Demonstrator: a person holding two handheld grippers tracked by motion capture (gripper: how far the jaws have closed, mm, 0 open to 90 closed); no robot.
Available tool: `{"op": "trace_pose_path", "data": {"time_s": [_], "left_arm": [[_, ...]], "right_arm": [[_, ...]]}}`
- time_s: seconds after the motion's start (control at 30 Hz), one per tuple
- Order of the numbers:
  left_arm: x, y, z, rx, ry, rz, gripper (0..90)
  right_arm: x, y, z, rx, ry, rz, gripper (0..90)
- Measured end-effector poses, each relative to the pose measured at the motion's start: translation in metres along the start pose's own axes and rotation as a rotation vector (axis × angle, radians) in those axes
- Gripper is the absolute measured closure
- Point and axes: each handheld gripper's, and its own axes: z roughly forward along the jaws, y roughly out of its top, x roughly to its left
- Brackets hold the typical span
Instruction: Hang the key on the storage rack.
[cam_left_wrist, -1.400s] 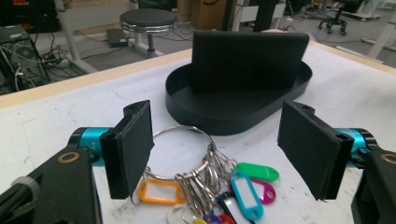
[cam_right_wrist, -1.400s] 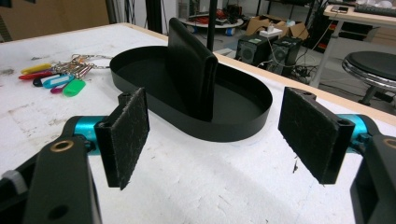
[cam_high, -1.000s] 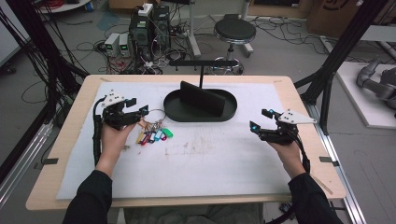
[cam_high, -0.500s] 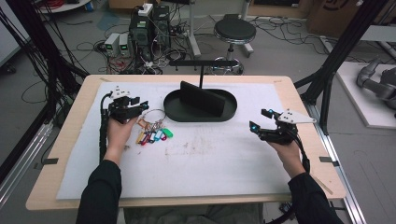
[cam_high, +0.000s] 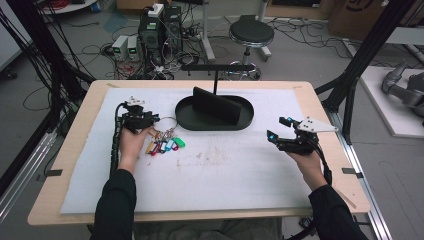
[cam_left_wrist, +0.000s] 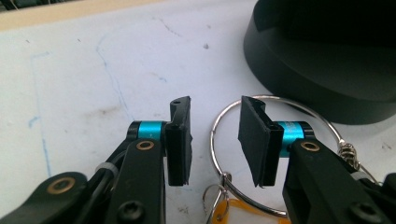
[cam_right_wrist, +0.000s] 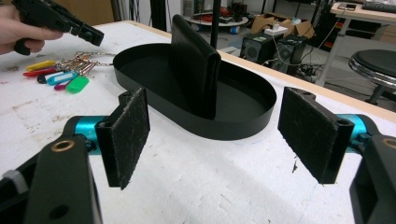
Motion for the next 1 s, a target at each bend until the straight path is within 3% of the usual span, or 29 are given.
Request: {"op": "trace_pose_path", "data": {"time_s": [0.23, 0.37, 0.47, 0.57, 0.67, 0.8, 0.9, 1.0], "left_arm": [[-0.003, -0.006, 0.011, 0.093, 0.043, 0.03, 63.9], [-0.006, -0.005, 0.011, 0.095, 0.057, 0.059, 67.0], [-0.009, -0.006, 0.012, 0.085, 0.05, 0.065, 81.1], [-0.009, -0.009, 0.011, 0.067, 0.049, 0.063, 85.4], [-0.006, -0.009, 0.01, 0.063, 0.031, 0.046, 86.0], [-0.006, -0.011, 0.006, 0.033, 0.011, 0.045, 86.2], [-0.006, -0.012, 0.003, -0.005, -0.016, 0.021, 86.2], [-0.007, -0.011, -0.003, -0.031, -0.035, 0.03, 86.3]], "right_arm": [[0.0, 0.0, 0.0, 0.001, 0.0, -0.003, 25.3], [0.0, 0.0, 0.0, 0.002, 0.001, 0.0, 25.4], [0.0, 0.0, -0.001, 0.001, 0.002, -0.001, 25.5], [-0.001, 0.0, -0.001, -0.001, 0.002, -0.002, 25.5], [-0.001, 0.0, -0.002, -0.001, 0.002, 0.004, 25.5], [-0.002, 0.0, -0.003, -0.004, -0.001, 0.002, 25.5], [-0.002, 0.0, -0.003, -0.006, 0.001, 0.003, 25.5], [-0.002, 0.0, -0.003, -0.008, -0.002, 0.002, 25.5]]}}
